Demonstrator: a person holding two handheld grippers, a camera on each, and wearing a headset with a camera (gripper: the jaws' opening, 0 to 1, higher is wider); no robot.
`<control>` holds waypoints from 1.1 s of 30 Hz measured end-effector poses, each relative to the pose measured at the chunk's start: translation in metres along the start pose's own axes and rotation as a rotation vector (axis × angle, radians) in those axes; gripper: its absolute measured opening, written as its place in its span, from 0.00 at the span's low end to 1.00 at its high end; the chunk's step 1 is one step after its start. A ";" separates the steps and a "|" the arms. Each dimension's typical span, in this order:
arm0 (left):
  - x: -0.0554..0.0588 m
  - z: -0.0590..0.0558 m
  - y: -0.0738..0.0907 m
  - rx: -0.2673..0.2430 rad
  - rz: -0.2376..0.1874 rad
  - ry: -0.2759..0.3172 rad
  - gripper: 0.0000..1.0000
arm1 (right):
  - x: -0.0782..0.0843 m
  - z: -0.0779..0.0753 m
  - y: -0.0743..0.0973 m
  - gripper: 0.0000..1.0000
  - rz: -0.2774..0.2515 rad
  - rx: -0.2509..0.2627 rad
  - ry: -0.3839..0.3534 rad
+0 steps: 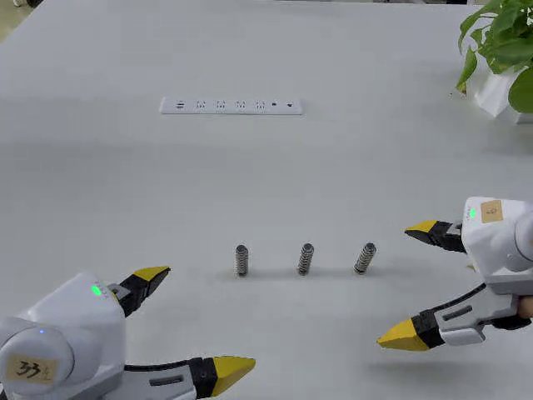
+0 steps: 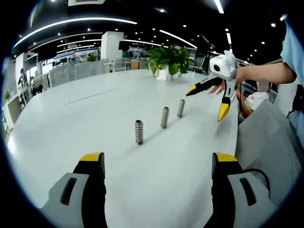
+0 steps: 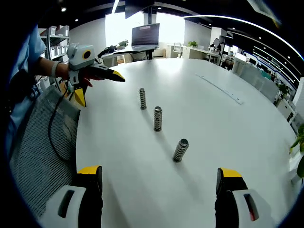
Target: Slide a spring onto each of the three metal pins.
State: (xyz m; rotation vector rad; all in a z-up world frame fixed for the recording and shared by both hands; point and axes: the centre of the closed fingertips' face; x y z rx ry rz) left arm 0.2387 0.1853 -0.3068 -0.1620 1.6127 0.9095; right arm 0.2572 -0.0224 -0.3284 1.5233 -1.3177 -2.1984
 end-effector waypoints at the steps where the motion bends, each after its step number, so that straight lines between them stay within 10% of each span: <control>1: 0.000 0.000 0.001 0.000 0.003 -0.002 0.92 | 0.002 0.001 0.004 1.00 -0.012 0.011 -0.013; 19: 0.002 -0.006 0.006 -0.010 -0.002 0.004 0.92 | 0.036 0.018 0.058 1.00 -0.122 0.133 -0.174; 33: 0.004 -0.003 0.009 -0.051 -0.017 0.051 0.90 | 0.041 0.033 0.043 1.00 -0.130 0.114 -0.191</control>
Point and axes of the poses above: the centre of the closed fingertips' face, and the gripper's own axes: y roughly backward along the fingers, z roughly to its left, x roughly out of its underside, and after that the axes turned 8 degrees about -y, right-handed
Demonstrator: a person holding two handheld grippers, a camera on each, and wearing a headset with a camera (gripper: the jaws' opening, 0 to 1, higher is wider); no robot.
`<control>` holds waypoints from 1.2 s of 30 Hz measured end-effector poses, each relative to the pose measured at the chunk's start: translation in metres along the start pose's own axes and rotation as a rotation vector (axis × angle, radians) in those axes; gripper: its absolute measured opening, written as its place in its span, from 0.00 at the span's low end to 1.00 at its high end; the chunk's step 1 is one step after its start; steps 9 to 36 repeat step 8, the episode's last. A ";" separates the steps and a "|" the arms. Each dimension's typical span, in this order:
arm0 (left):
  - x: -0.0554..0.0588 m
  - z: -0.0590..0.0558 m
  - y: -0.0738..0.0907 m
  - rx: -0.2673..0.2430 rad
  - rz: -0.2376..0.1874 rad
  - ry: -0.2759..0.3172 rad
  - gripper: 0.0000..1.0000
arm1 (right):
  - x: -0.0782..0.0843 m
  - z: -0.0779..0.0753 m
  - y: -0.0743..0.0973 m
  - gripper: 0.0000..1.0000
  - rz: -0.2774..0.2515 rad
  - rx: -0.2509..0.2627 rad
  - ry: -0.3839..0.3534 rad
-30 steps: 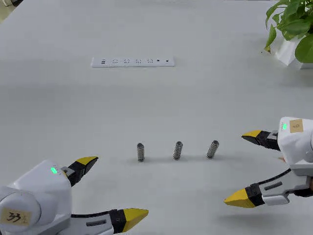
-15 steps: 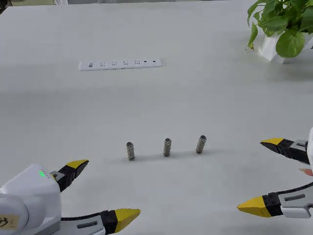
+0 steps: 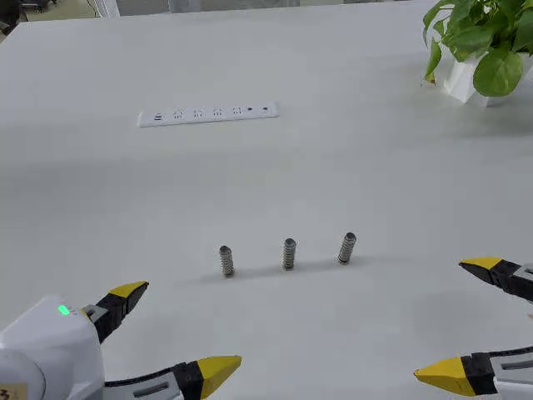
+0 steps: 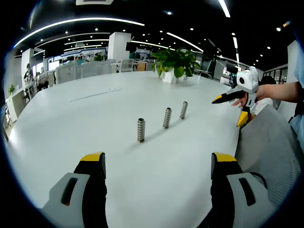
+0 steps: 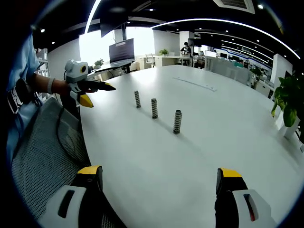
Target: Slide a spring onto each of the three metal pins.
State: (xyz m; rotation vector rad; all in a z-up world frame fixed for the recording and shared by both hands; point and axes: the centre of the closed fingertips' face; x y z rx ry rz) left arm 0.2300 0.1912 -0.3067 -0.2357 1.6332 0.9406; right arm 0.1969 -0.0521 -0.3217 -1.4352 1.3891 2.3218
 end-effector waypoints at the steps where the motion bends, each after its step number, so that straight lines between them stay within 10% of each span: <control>1: 0.000 -0.001 0.000 0.004 -0.001 0.005 0.90 | 0.000 0.002 -0.001 1.00 0.003 -0.006 0.006; 36: -0.002 -0.007 -0.002 0.013 -0.005 -0.010 0.91 | -0.001 0.007 -0.002 1.00 0.017 -0.007 0.033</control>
Point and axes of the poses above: the centre of the closed fingertips' face, and the gripper's own axes: y roughly backward along the fingers, z roughly to its left, x roughly out of its underside, and after that the axes turned 8 degrees about -y, right-handed
